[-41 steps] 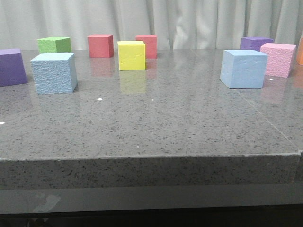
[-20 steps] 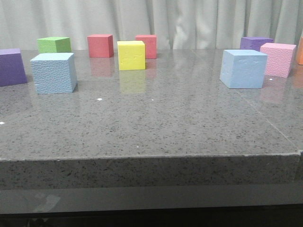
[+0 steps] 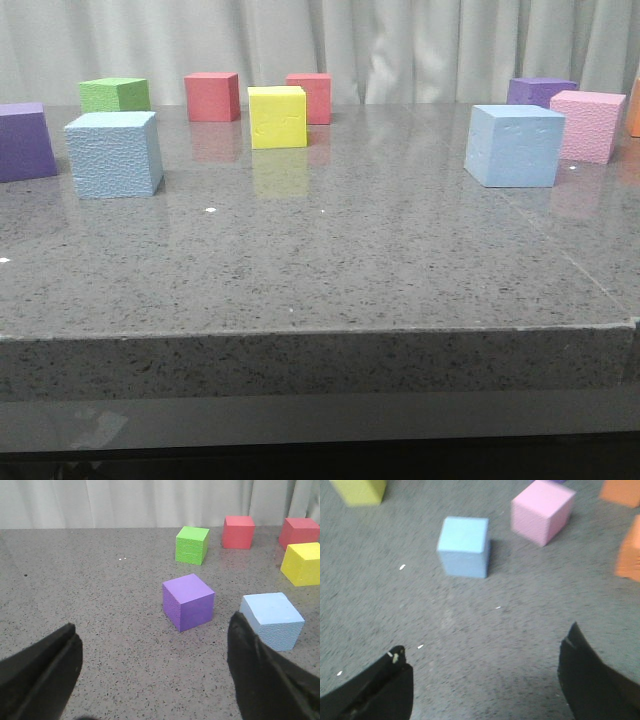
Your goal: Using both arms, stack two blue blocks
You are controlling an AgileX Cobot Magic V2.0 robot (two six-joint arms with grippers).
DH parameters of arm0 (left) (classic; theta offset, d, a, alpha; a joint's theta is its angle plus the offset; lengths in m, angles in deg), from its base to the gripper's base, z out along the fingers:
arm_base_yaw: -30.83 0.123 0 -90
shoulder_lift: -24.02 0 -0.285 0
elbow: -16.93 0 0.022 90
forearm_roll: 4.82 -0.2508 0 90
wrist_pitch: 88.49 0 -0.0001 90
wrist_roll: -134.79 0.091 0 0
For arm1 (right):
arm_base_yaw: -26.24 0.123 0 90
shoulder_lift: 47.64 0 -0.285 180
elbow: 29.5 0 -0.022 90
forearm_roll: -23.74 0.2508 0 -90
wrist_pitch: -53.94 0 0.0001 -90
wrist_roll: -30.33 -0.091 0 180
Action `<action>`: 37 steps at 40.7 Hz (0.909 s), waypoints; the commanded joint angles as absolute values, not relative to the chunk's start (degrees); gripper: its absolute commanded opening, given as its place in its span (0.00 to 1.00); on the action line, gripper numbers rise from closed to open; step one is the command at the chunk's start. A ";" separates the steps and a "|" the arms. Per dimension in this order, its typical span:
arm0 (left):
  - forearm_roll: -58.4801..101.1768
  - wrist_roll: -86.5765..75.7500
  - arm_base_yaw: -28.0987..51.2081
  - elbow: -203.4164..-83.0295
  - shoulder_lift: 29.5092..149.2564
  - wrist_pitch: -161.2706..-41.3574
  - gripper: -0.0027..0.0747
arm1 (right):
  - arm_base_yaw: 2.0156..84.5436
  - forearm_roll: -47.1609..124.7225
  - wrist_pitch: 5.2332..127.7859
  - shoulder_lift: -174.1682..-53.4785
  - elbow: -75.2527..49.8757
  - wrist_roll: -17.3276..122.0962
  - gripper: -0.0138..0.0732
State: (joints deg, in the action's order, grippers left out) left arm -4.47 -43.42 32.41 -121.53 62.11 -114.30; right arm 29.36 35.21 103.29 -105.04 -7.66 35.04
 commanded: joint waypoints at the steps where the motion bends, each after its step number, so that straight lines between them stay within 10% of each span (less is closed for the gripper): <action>1: -4.49 -43.63 32.49 -123.21 62.62 -109.74 0.79 | 32.50 36.79 103.58 -111.57 -14.85 36.81 0.85; 17: -4.49 -43.63 32.49 -123.21 62.62 -109.74 0.79 | 39.71 22.83 111.90 -136.19 -37.87 22.81 0.76; 37: -4.49 -43.63 32.49 -123.21 62.62 -109.74 0.79 | 39.51 19.09 113.79 -154.25 -52.21 15.84 0.91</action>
State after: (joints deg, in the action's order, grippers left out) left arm -4.82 -43.42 32.41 -121.53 62.11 -114.30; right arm 39.68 20.17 116.24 -155.41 -49.43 17.79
